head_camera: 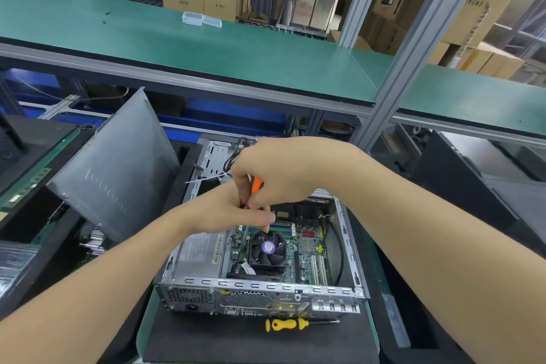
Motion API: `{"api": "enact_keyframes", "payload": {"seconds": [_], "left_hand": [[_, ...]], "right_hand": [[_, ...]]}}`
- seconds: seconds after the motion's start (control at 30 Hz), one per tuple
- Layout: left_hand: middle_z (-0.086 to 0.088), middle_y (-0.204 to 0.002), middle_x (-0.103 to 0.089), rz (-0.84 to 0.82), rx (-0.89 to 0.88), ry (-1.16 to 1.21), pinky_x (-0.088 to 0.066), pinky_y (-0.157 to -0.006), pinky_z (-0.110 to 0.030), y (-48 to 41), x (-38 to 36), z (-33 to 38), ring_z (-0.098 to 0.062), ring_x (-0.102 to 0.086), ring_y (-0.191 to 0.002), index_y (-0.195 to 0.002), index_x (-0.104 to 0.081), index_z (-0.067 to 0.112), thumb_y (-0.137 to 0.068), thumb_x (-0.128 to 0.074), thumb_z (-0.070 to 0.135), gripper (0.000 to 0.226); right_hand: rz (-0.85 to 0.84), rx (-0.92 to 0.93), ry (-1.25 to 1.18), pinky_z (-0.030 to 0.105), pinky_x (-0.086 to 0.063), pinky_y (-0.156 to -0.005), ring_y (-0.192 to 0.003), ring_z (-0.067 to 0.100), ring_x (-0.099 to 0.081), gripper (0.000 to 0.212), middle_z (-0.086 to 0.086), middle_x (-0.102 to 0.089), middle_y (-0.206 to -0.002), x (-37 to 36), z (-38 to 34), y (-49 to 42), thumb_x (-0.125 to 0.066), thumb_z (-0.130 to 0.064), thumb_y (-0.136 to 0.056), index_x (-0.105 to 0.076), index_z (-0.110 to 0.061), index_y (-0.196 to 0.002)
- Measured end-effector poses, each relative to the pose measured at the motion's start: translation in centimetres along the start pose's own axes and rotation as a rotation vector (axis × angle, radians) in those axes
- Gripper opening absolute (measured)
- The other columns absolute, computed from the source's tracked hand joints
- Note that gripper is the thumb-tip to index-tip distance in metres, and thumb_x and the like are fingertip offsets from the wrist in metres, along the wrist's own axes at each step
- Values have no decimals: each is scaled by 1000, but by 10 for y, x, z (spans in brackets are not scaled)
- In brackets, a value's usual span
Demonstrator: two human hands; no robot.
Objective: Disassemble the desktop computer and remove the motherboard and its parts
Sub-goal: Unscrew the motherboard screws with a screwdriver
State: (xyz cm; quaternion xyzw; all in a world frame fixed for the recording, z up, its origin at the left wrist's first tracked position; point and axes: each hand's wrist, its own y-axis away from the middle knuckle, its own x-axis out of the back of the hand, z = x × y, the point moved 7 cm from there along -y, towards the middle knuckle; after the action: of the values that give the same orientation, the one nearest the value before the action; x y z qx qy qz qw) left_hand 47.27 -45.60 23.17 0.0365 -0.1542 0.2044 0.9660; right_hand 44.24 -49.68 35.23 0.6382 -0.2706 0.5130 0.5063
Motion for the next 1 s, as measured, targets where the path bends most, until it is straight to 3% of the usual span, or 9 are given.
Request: {"api": "enact_keyframes", "payload": {"seconds": [0.2,0.37,0.47,0.57,0.63,0.7,0.8,0.9,1.0], "left_hand": [[8,-93,-76,-25,38,-6,-47,-85,-11,4,-3,-4,-3,-68,-93,-76,-78,32,-87,-66,50,24],[4,-80,-71,-29,41,-53,-43,-72,-5,4,-5,-2,3,-59,-72,-70,-74,27,-96,-66,39,30],[-2,-76,-71,-25,30,-12,-41,-65,-11,4,-6,1,-4,-51,-67,-72,-75,25,-95,-67,43,31],[-7,-84,-73,12,30,-25,-48,-76,-22,3,-4,-3,-20,-60,-77,-78,-78,23,-90,-67,53,33],[0,-85,-76,22,42,-46,-53,-85,-35,3,-2,-4,-26,-66,-85,-87,-78,21,-89,-67,52,32],[2,-82,-76,34,2,-26,-53,-79,-31,2,1,-1,-23,-66,-77,-88,-77,25,-93,-69,41,19],[5,-78,-75,21,-53,-51,-46,-71,-10,3,3,6,-1,-61,-70,-79,-74,39,-97,-69,28,22],[7,-80,-73,-5,-7,-96,-47,-71,-12,4,3,0,1,-60,-73,-73,-74,31,-92,-71,40,21],[8,-77,-68,-32,9,-144,-48,-69,-17,5,5,-7,0,-58,-73,-72,-75,30,-90,-71,50,27]], "right_hand": [[63,54,133,33,-50,-78,-104,28,-67,28,6,-70,-115,-3,-8,-9,-62,-19,-97,-68,-19,-124],[28,1,-33,34,-50,-69,-83,6,-62,57,-14,-65,-88,14,2,5,-51,-82,-84,-60,-33,-114],[187,-174,-156,25,-45,-45,-45,12,-68,81,-5,-65,-54,23,4,6,-39,-96,-74,-63,-21,-93],[215,-341,-76,23,-36,-39,-42,14,-58,77,1,-62,-56,7,2,-5,-37,-80,-92,-58,-9,-73],[236,-335,63,26,-33,-41,-52,14,-47,39,3,-55,-73,-1,-1,-14,-47,-46,-106,-49,-13,-84],[251,-313,70,25,-31,-42,-54,13,-44,22,2,-48,-71,-1,2,-15,-51,-25,-105,-49,-15,-86],[239,-158,50,27,-35,-49,-62,18,-54,26,0,-51,-72,-2,-1,-15,-55,-20,-100,-49,-16,-75],[232,42,-61,26,-39,-61,-81,10,-57,6,-13,-57,-83,2,-7,-8,-64,-26,-94,-60,-23,-92],[250,134,-331,23,-47,-71,-85,-3,-56,31,-21,-58,-90,5,5,-8,-82,-25,-79,-63,-28,-104]]}}
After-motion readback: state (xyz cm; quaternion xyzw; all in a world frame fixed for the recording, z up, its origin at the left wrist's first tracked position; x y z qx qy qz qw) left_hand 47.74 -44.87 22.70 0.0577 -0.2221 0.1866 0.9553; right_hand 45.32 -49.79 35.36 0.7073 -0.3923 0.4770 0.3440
